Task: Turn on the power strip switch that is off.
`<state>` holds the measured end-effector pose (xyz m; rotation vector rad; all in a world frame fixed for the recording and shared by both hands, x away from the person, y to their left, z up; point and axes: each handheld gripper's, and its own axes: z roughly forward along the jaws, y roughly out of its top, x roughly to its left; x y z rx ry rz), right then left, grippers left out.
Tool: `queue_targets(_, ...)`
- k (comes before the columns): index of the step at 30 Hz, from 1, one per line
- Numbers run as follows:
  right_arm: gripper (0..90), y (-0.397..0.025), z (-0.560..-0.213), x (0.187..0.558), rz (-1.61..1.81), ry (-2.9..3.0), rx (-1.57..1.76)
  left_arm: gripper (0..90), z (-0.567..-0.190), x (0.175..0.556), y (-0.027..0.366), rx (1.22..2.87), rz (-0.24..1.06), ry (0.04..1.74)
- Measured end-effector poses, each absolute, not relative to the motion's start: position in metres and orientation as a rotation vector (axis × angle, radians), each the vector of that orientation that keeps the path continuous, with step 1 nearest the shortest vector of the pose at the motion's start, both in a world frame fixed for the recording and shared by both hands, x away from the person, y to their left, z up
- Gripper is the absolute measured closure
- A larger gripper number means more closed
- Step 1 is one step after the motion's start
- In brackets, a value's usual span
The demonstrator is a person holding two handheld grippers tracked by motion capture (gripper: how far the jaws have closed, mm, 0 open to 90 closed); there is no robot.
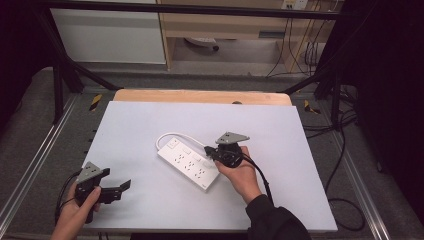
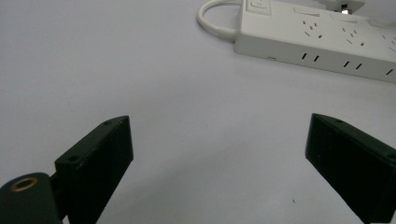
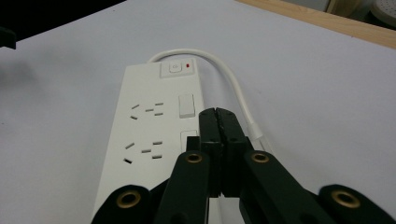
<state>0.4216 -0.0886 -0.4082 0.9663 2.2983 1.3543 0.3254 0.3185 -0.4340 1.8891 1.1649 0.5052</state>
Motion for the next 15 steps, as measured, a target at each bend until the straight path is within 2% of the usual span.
queue_targets(15, 90.0, -0.0857, -0.4177, 0.4265, 1.325, 2.297, 0.978, 7.6, -0.4344, 0.3255, 0.3183, 1.895, 0.503, 1.163)
